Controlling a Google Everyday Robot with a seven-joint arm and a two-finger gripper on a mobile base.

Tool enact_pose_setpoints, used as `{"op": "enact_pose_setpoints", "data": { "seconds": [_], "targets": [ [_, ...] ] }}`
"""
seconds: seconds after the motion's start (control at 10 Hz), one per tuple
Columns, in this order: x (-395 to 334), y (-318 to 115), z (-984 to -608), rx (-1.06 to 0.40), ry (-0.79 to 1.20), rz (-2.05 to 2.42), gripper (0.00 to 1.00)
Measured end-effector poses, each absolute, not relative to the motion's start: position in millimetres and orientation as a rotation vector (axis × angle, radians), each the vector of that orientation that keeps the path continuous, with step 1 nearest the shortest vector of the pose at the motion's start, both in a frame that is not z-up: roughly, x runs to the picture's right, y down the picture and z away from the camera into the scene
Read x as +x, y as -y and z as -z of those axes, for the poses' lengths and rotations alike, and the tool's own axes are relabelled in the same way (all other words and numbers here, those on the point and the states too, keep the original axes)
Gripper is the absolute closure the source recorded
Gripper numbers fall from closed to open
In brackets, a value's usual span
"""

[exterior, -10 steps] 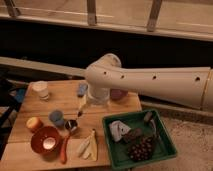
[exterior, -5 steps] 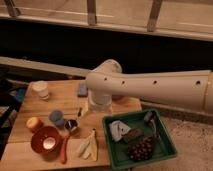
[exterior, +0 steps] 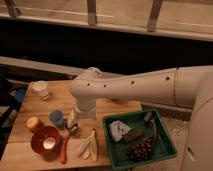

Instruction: Place pepper in paper cup

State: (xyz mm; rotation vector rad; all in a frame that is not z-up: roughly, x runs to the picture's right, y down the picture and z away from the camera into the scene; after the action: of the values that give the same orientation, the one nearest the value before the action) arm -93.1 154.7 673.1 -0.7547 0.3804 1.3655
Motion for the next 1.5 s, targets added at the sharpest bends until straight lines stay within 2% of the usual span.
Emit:
{"op": "enact_pose_setpoints", "data": {
  "seconds": [0.4,1.1,1.5],
  "targets": [
    [-94,-157,-673,-0.746,-0.381,-1.349,0.2],
    [-121,-225,-708,-0.838,-0.492,-1.245,0.2],
    [-141,-250,-724,-0.897,-0.532,-1.186,0.2]
  ]
}}
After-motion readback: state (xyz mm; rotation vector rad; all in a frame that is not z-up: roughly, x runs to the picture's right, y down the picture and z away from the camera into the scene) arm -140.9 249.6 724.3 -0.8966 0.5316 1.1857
